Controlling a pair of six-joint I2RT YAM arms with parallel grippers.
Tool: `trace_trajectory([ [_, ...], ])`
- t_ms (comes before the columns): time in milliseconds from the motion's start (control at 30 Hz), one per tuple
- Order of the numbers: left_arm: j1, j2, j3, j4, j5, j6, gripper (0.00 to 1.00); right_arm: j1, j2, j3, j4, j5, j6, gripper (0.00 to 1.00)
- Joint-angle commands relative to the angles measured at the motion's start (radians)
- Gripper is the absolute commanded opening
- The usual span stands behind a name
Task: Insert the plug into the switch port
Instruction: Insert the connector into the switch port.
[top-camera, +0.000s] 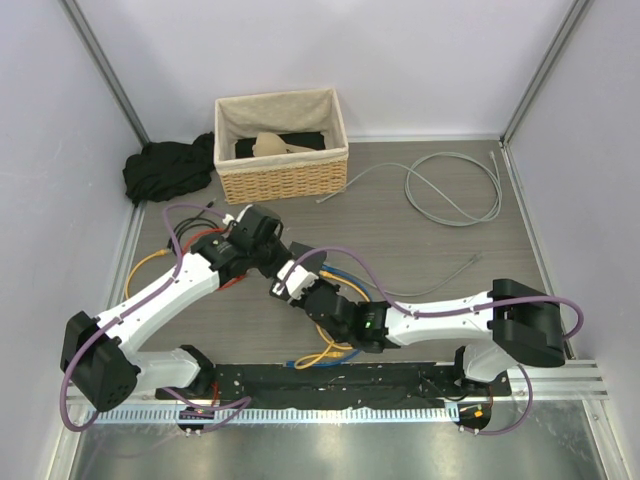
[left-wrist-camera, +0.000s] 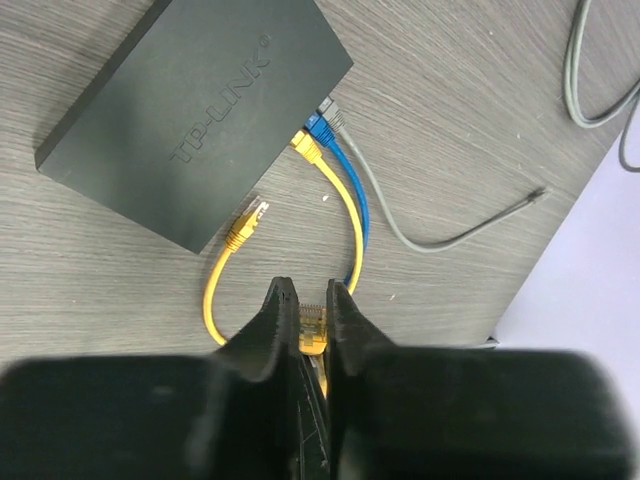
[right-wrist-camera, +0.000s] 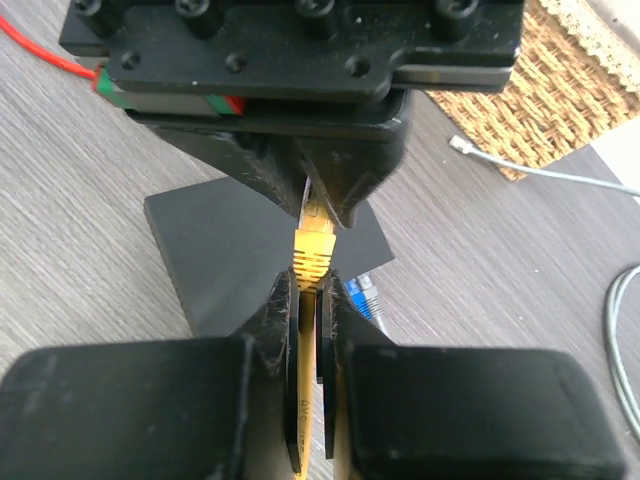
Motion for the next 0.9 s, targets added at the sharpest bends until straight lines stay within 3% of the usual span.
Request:
trace_trajectory([
  [0,-0.003,-0.005,0.023,0.052,-0.087,0.066,0.23,-0.019,-0.037,0.041,-0.08,-0.067,0.094,0.01],
  [33,-0.002,-0.008,0.023,0.059,-0.108,0.123,0.36,-0.029,-0.049,0.034,-0.103,-0.092,0.131,0.01],
  [133,0.007,-0.025,0.027,0.104,-0.182,0.281,0.6,-0.078,-0.095,-0.004,-0.178,-0.184,0.18,0.01],
  [233,0.026,-0.031,0.014,0.181,-0.219,0.459,0.76,-0.143,-0.146,-0.059,-0.241,-0.294,0.237,0.01],
  [367,0.072,-0.003,-0.032,0.297,-0.172,0.637,0.8,-0.243,-0.201,-0.142,-0.266,-0.426,0.312,0.01],
  [567,0.107,0.125,-0.088,0.42,-0.072,0.756,0.85,-0.361,-0.192,-0.185,-0.263,-0.586,0.328,0.01],
  [867,0.171,0.359,-0.082,0.552,0.132,0.931,0.84,-0.416,-0.117,-0.194,-0.183,-0.803,0.242,0.01],
])
